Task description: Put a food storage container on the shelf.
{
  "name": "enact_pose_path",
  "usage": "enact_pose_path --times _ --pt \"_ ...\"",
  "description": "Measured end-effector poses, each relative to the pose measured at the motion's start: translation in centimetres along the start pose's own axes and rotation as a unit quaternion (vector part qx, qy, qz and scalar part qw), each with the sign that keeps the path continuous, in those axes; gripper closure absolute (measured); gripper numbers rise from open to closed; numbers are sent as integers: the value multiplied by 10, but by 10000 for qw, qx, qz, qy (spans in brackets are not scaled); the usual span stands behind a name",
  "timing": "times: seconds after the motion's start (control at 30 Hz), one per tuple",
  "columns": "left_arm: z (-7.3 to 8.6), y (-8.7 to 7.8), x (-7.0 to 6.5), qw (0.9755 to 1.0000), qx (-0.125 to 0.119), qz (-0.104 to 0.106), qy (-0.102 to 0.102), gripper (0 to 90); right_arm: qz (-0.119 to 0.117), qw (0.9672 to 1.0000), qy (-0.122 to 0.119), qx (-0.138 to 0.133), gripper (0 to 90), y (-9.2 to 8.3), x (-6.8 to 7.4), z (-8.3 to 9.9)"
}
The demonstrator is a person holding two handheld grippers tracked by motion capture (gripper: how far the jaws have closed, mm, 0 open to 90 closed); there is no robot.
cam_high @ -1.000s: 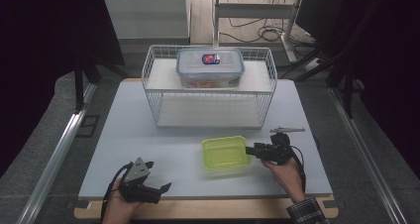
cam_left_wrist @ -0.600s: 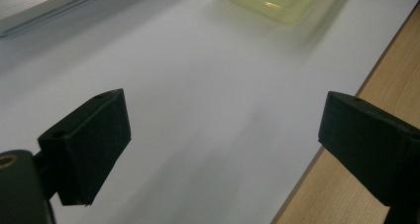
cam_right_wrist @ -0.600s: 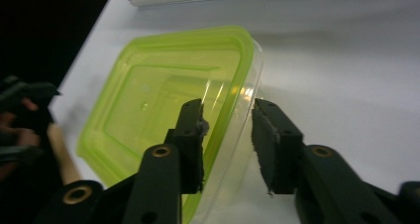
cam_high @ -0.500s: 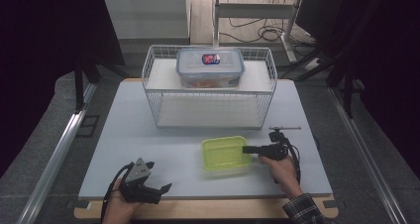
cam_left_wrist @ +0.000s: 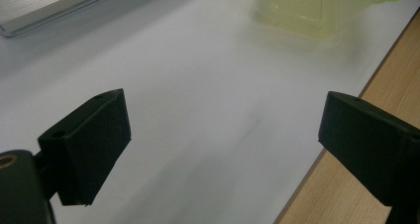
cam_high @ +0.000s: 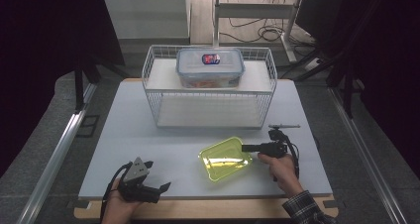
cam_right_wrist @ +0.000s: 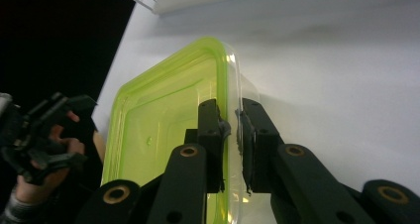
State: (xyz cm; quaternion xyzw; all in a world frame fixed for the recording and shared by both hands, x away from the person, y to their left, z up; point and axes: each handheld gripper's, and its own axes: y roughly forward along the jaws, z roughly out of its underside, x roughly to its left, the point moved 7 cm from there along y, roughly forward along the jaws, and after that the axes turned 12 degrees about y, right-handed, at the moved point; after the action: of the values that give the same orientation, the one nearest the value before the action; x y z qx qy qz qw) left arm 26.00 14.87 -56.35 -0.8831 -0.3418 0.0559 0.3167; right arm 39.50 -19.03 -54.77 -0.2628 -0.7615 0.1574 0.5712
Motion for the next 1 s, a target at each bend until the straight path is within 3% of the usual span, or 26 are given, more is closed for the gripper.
enact_pose_path --times 0.6,1.0 --pt "1 0 3 9999 -19 -43 -101 58 -478 9984 -65 -287 798 -20 30 -12" --pt "1 -2 5 9997 -85 -65 -209 58 -768 9962 -139 -384 799 -41 64 -26"
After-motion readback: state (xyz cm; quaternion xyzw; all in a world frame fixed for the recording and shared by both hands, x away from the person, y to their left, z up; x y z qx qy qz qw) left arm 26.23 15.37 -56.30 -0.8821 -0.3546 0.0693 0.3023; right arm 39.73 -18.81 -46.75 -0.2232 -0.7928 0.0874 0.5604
